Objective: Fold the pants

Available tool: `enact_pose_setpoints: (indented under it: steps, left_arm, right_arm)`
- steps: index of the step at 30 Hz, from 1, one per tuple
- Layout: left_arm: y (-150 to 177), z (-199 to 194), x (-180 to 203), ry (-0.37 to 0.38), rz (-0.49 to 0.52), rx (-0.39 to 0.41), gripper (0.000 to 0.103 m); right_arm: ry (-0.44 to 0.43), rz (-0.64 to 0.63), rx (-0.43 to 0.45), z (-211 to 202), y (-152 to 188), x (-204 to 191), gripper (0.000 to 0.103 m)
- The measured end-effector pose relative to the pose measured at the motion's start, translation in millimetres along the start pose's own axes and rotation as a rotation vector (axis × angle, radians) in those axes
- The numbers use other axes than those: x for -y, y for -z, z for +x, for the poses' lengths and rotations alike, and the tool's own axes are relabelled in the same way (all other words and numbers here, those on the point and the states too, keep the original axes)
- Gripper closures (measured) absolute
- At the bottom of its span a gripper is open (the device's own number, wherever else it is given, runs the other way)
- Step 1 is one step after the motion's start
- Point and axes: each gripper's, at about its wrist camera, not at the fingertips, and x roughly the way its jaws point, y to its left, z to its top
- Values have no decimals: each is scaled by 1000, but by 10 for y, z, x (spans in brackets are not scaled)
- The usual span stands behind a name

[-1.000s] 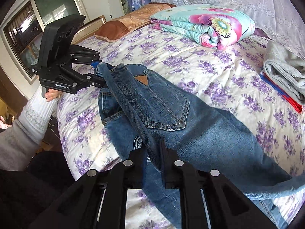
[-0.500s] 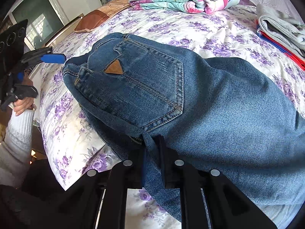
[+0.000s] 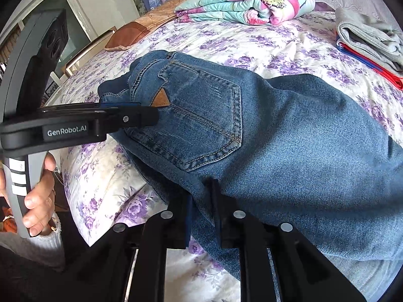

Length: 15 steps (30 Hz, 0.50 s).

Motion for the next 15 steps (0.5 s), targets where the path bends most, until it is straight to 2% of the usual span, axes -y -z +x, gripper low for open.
enact_pose_setpoints:
  steps: [1, 2, 4, 6, 7, 9, 12, 15]
  left_arm:
    - [17, -11, 19, -18, 13, 3, 70]
    - [26, -11, 30, -29, 22, 8, 70]
    - [29, -17, 28, -32, 19, 15, 70]
    - [25, -22, 27, -27, 10, 17, 70]
    - [27, -26, 25, -24, 11, 20, 70]
    - [29, -31, 1, -10, 11, 23, 69]
    - [51, -33, -16, 16, 13, 20, 69]
    - [69, -35, 0, 13, 34, 36, 69]
  right_arm:
    - [-14, -2, -16, -41, -2, -20, 70]
    - [-50, 1, -23, -101, -20, -39, 66]
    - [-95, 2, 11, -257, -91, -87, 66]
    - [-38, -19, 61, -364, -162, -159, 70]
    - [-19, -22, 67, -356, -197, -179, 81]
    - [-27, -7, 23, -189, -246, -175, 88]
    - [-29, 34, -65, 217, -199, -129, 88]
    - [-53, 79, -57, 176, -200, -77, 86]
